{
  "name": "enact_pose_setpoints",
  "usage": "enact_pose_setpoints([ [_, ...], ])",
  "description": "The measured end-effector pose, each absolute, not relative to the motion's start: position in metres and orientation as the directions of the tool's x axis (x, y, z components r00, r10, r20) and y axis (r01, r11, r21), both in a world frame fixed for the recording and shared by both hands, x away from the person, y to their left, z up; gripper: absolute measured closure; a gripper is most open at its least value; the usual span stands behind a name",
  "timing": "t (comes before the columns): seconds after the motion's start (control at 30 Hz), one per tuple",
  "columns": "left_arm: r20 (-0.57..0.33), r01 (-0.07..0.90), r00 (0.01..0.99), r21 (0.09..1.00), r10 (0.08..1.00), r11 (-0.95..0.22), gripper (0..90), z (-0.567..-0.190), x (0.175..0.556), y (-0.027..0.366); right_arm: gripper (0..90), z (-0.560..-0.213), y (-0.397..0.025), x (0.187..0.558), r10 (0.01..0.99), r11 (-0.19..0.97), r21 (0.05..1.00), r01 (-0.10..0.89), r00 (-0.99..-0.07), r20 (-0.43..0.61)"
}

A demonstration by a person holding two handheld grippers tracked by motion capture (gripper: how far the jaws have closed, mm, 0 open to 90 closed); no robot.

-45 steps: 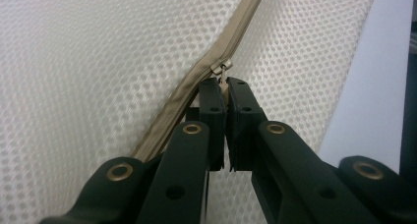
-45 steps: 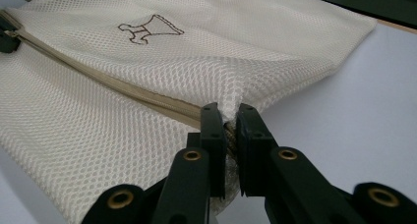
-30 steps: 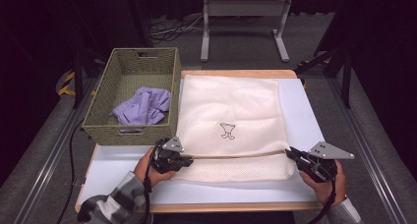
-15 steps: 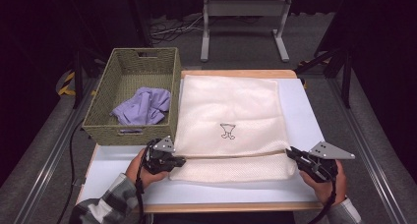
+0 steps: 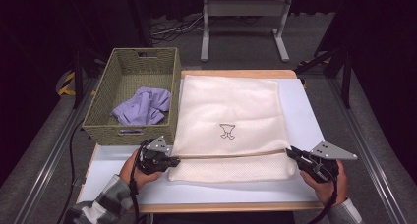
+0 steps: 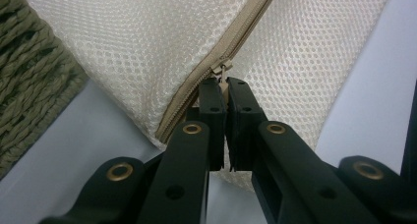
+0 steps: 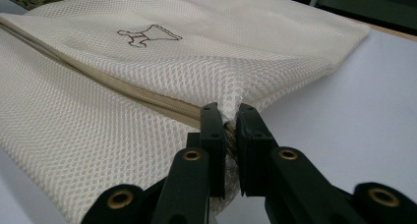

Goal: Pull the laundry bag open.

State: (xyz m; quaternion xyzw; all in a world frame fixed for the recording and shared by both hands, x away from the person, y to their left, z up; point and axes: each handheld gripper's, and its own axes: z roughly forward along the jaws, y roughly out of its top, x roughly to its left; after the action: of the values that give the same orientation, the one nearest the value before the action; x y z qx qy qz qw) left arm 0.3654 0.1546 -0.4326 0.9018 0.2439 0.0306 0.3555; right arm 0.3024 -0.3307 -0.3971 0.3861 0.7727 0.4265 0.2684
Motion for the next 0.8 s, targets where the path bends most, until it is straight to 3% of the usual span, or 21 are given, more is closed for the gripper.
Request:
enact_pose_setpoints([
  [0.8, -0.109, 0.453, 0.855, 0.633, 0.508, -0.628, 87.2, -0.442, 0.363, 0.179, 83.6, -0.393, -0.331, 0.3, 0.819, 0.337, 0.874, 0.35, -0.566, -0.089],
])
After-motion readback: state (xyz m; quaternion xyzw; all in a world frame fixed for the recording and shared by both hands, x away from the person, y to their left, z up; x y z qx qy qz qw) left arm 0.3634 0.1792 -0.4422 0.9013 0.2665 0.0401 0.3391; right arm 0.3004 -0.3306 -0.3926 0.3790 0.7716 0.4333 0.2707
